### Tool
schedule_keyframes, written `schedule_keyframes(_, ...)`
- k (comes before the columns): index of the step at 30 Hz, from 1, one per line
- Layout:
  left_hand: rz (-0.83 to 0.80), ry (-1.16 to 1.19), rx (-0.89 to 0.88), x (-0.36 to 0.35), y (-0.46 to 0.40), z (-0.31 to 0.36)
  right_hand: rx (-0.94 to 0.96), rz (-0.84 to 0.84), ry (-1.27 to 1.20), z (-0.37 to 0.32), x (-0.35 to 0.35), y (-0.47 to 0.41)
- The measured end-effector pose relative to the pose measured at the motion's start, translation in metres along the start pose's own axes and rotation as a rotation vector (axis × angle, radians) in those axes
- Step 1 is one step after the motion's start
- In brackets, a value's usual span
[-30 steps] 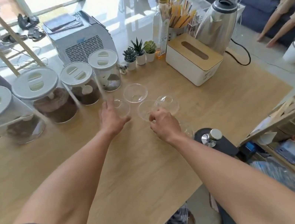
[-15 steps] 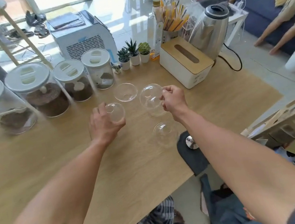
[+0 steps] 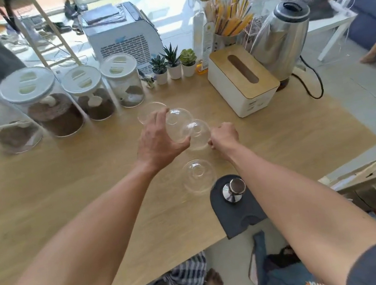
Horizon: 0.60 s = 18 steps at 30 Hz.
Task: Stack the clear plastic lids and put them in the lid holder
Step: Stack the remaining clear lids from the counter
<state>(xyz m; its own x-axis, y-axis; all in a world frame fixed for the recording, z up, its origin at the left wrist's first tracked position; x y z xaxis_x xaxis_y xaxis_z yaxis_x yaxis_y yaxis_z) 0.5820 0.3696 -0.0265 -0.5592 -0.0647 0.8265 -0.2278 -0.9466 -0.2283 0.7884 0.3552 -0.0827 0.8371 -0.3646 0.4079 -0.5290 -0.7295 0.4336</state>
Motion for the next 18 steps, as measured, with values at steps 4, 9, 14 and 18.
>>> schedule_keyframes(4, -0.085, -0.008, -0.012, -0.019, -0.007, 0.013, 0.023, 0.025, 0.068, 0.001, 0.009, -0.008)
schedule_keyframes(9, -0.232, -0.015, -0.008, -0.043, -0.015, 0.022, 0.037, 0.021, 0.125, -0.006, 0.023, -0.005)
schedule_keyframes(14, -0.344, -0.041, 0.005, -0.064, -0.014, 0.02, 0.086, 0.002, 0.113, -0.013, 0.03, 0.015)
schedule_keyframes(18, -0.386, -0.044, 0.016, -0.071, -0.012, 0.011, 0.119, -0.016, 0.115, -0.017, 0.029, 0.03)
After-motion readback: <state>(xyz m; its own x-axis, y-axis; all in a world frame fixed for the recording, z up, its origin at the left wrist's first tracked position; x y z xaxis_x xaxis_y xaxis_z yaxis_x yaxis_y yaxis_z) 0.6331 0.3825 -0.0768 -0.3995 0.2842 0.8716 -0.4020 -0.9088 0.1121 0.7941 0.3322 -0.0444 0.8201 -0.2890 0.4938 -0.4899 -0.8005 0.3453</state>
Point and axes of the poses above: each hand's wrist, its own y-axis away from the middle knuckle, its own x-axis out of the back of the hand, z = x × y, the point moved 5 cm from there along -y, towards the middle knuckle, and after that the axes turned 4 degrees about -y, right-handed, at the moved point
